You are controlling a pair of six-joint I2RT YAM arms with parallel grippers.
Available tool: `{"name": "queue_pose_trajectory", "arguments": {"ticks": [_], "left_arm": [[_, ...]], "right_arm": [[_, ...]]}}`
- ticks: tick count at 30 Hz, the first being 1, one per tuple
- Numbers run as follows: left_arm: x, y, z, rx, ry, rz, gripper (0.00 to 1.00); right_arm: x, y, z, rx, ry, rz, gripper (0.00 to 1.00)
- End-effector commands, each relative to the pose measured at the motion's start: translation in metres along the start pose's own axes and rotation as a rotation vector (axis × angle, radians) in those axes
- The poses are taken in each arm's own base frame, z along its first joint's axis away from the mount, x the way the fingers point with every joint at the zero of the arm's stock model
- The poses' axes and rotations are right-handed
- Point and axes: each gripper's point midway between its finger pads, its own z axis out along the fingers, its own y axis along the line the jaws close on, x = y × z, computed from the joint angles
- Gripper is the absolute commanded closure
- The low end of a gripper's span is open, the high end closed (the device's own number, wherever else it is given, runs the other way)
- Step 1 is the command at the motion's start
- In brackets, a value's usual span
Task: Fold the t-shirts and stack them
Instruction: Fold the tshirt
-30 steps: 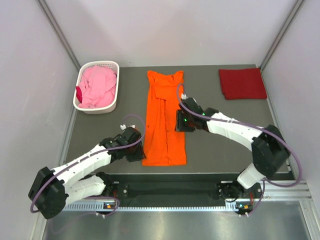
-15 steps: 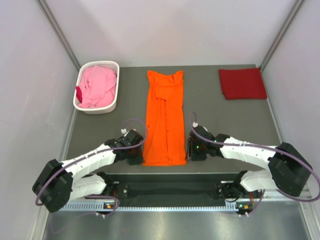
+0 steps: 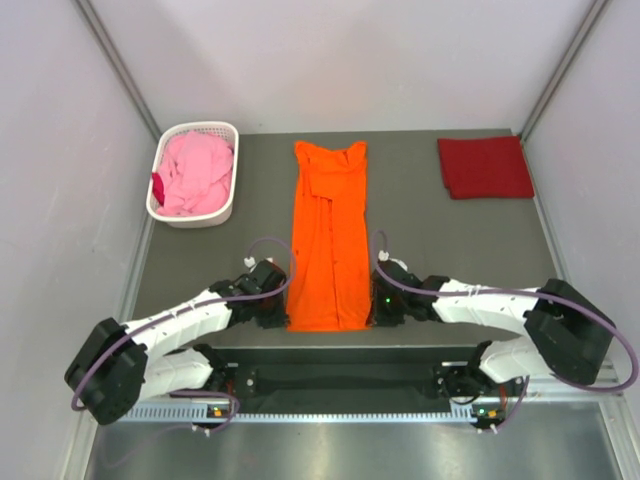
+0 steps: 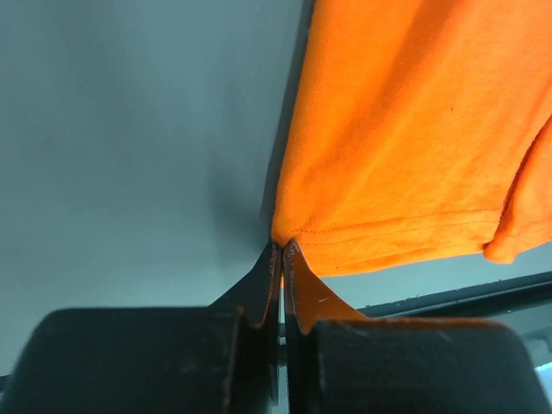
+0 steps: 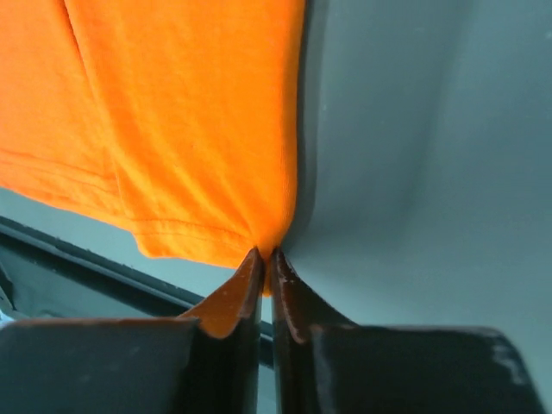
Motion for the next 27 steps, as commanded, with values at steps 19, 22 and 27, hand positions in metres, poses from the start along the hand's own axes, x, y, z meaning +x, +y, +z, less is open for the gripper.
{"name": "queue_pose_trajectory", "arguments": {"ticks": [19, 22, 27], "left_arm": [[-0.003, -0.061, -0.022, 0.155, -0.034, -0.002, 1.00], [-0.030, -0.068, -0.021, 0.139, -0.065, 0.006, 1.00], [-0.099, -0.077, -0.009, 0.148, -0.108, -0.027, 1.00]], "right_arm": [[-0.017, 0.002, -0.043, 0.114, -0.128, -0.149, 1.00], [-0.048, 0.010, -0.045, 0.131, -0.156, -0.200, 1.00], [-0.113, 0.026, -0.046, 0.111, -0.198, -0.251, 1.00]]}}
